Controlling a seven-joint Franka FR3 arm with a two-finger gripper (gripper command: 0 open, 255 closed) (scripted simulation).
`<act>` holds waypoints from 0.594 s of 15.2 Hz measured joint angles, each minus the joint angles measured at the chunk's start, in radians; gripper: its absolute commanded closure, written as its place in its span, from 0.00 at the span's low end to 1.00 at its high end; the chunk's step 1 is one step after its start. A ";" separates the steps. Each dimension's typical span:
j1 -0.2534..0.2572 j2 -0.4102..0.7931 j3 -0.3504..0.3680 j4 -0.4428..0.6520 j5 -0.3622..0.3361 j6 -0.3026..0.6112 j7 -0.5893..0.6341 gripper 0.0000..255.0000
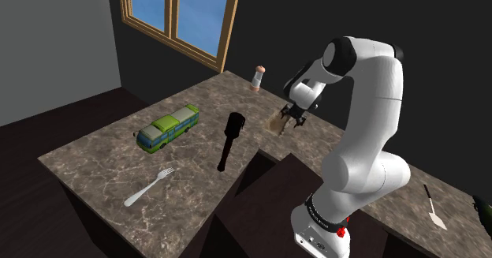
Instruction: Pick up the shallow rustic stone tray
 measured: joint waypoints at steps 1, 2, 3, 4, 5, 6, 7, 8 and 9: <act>-0.001 0.004 0.003 0.001 0.003 0.004 -0.002 1.00; -0.002 0.006 0.004 0.001 0.004 0.006 -0.003 1.00; -0.002 0.007 0.005 0.001 0.005 0.007 -0.003 1.00; -0.003 0.008 0.005 0.001 0.005 0.007 -0.003 1.00; -0.003 0.008 0.005 0.001 0.005 0.007 -0.003 1.00; -0.003 0.008 0.005 0.001 0.005 0.007 -0.004 1.00; -0.003 0.008 0.005 0.001 0.005 0.007 -0.004 1.00; -0.003 0.008 0.005 0.001 0.005 0.007 -0.004 1.00; -0.003 0.008 0.006 0.001 0.005 0.007 -0.004 1.00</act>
